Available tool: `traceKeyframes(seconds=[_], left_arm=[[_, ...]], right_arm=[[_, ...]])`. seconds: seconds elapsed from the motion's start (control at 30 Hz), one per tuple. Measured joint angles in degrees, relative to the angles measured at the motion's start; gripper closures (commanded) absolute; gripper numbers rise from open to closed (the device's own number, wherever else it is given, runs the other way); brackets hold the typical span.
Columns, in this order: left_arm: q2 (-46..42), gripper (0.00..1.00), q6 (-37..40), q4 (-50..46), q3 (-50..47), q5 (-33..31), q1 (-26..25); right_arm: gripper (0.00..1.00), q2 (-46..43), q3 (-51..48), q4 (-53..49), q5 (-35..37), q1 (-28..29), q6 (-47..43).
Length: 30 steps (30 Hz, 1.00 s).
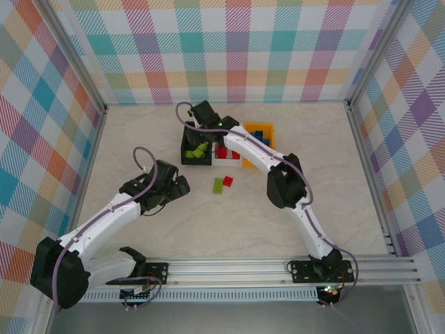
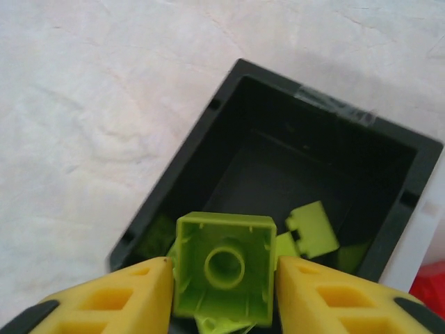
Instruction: Sort the legos into containers by color
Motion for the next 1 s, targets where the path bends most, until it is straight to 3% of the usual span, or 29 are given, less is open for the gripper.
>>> traceKeyframes(seconds=[0.1, 0.23, 0.47, 0.63, 0.8, 1.0], left_arm=[[1.2, 0.0, 0.79, 0.61, 0.7, 0.98, -0.02], [4.37, 0.0, 1.53, 1.62, 2.78, 1.9, -0.83], [17.75, 0.02, 3.91, 4.04, 10.82, 2.19, -7.76], [31.95, 0.18, 6.84, 4.59, 20.15, 2.58, -12.09], [41.57, 0.24, 9.84, 3.26, 26.45, 2.27, -13.68], [47.25, 0.35, 12.35, 0.0, 30.49, 0.24, -13.9]], right_arm=[[0.35, 2.08, 2.86, -2.43, 0.04, -0.83, 0.17], [0.34, -0.96, -1.05, -1.4, 0.11, -0.79, 0.24], [0.34, -25.79, -32.11, 7.78, 0.5, -1.53, 2.75], [0.34, -42.62, -51.58, 13.97, 0.72, -4.72, 5.86], [0.33, -50.69, -63.8, 15.69, 1.27, -7.74, 7.98], [0.34, -54.1, -68.96, 16.48, 1.16, -8.81, 9.25]])
